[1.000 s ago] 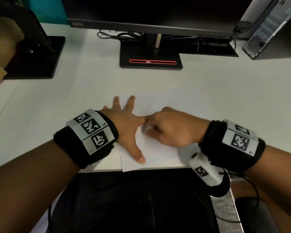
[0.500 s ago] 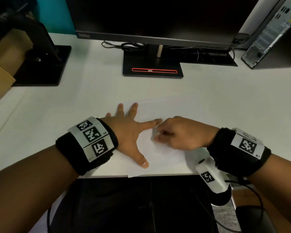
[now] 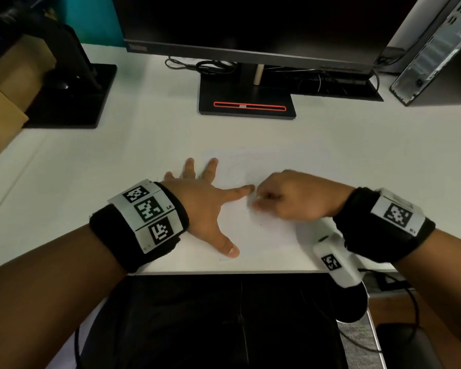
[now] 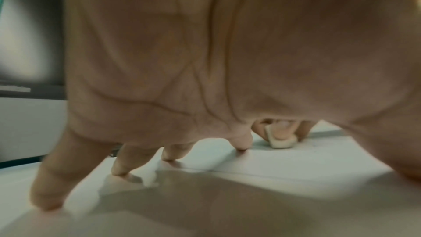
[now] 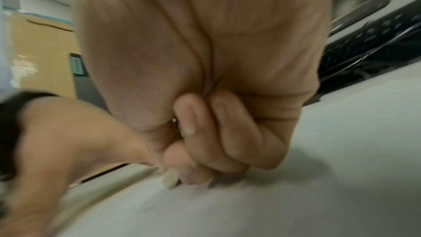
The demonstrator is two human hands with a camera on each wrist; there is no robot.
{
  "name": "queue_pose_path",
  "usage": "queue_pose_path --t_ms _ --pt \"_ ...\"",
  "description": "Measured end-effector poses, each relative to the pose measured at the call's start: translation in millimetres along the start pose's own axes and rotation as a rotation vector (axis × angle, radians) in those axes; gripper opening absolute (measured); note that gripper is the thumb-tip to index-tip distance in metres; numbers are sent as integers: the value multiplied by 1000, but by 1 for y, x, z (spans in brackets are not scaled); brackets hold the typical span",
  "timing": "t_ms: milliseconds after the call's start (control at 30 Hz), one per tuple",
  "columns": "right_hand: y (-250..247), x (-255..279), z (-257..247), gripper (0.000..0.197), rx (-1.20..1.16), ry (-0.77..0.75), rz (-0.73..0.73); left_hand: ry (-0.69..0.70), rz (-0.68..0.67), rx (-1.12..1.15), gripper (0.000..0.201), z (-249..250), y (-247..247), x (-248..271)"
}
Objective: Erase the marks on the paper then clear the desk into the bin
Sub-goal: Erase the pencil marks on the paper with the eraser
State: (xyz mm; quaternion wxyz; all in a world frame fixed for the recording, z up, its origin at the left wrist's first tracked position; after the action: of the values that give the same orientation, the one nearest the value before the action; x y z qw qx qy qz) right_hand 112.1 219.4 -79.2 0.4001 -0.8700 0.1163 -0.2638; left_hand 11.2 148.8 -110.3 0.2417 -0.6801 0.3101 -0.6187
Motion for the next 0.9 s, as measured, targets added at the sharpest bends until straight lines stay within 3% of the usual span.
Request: queue_pose_path --t_ms 100,167,267,367,433,500,567,700,767,833,900 --pt "-5 -1 -4 34 37 -27 49 -4 -7 10 124 -1 0 1" --pt "15 4 -28 38 46 -118 -32 -3 -10 9 123 0 0 2" --pt "20 4 -20 39 46 -78 -111 -3 -13 -9 122 1 -1 2" --pt "-9 -7 6 37 38 14 2 -9 -16 -10 123 1 0 3" --pt "-9 -8 0 34 57 -19 45 -11 -20 -7 123 0 0 2" --pt "10 -3 -20 26 23 -109 -35 -10 -21 -4 122 1 0 2" --pt "20 3 -29 34 -32 -129 -122 -11 -25 -10 122 1 0 2" --pt "-10 -9 5 40 -1 19 16 -12 -37 -12 124 1 0 3" --pt "-8 -9 0 38 46 -8 41 -13 -39 -7 124 1 0 4" --pt "10 -5 -19 32 31 -92 -37 -14 -40 -7 124 2 0 3" --pt "17 -1 -19 38 -1 -72 -110 -14 -35 -15 125 1 -1 3"
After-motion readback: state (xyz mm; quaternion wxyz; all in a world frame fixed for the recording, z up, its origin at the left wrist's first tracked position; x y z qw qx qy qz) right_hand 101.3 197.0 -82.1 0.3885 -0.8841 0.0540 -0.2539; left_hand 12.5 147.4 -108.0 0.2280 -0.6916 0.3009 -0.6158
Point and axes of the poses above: each hand's wrist, its own x-axis away from the middle knuckle, its own y-axis out of the palm, z = x × y, the point moved 10 cm from there along -x, towards the middle knuckle, and after that the axes turned 12 degrees about -x, right-handed, at the moved point
